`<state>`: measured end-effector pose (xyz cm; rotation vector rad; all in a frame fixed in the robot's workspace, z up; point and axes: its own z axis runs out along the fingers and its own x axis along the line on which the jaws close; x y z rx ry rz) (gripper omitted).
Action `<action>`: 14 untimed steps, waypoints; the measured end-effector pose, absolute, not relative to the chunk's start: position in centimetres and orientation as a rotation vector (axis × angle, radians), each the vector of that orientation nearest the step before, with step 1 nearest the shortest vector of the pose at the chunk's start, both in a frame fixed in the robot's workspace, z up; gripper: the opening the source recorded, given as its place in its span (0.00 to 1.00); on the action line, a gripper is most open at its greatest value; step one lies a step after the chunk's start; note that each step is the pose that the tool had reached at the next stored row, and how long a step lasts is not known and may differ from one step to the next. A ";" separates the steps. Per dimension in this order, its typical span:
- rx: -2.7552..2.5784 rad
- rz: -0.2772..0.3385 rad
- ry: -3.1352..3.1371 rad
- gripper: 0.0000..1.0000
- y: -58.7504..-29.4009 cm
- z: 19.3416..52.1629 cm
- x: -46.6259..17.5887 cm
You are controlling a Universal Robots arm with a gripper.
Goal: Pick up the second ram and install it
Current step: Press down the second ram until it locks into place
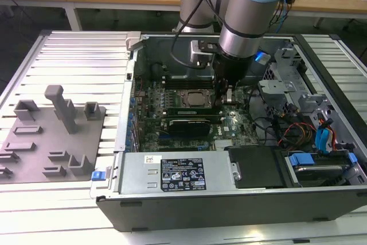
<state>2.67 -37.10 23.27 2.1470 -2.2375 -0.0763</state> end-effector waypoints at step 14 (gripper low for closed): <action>2.148 -0.072 -2.238 0.11 -36.9 23.6 -4.5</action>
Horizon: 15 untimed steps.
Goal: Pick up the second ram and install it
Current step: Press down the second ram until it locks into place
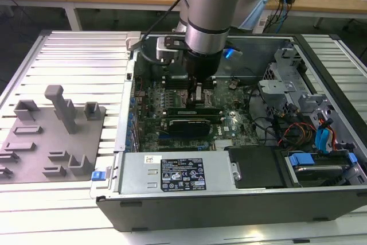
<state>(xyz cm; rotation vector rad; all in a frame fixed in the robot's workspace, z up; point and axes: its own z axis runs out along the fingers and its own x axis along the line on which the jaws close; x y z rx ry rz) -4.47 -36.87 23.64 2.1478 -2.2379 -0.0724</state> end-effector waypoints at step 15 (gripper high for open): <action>2.148 -0.073 -2.238 0.11 -36.7 24.2 -5.1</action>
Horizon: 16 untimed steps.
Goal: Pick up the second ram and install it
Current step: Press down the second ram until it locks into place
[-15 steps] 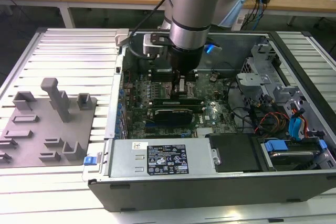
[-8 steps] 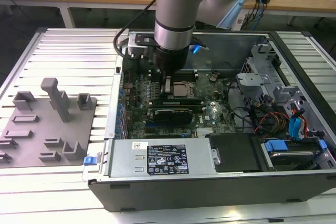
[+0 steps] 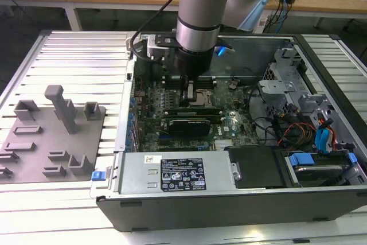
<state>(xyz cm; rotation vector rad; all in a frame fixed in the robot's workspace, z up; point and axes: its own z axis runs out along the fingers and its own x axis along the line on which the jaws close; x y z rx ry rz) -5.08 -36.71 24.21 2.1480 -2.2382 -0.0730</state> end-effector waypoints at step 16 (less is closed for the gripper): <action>2.148 -0.074 -2.239 0.11 -36.7 26.2 -4.8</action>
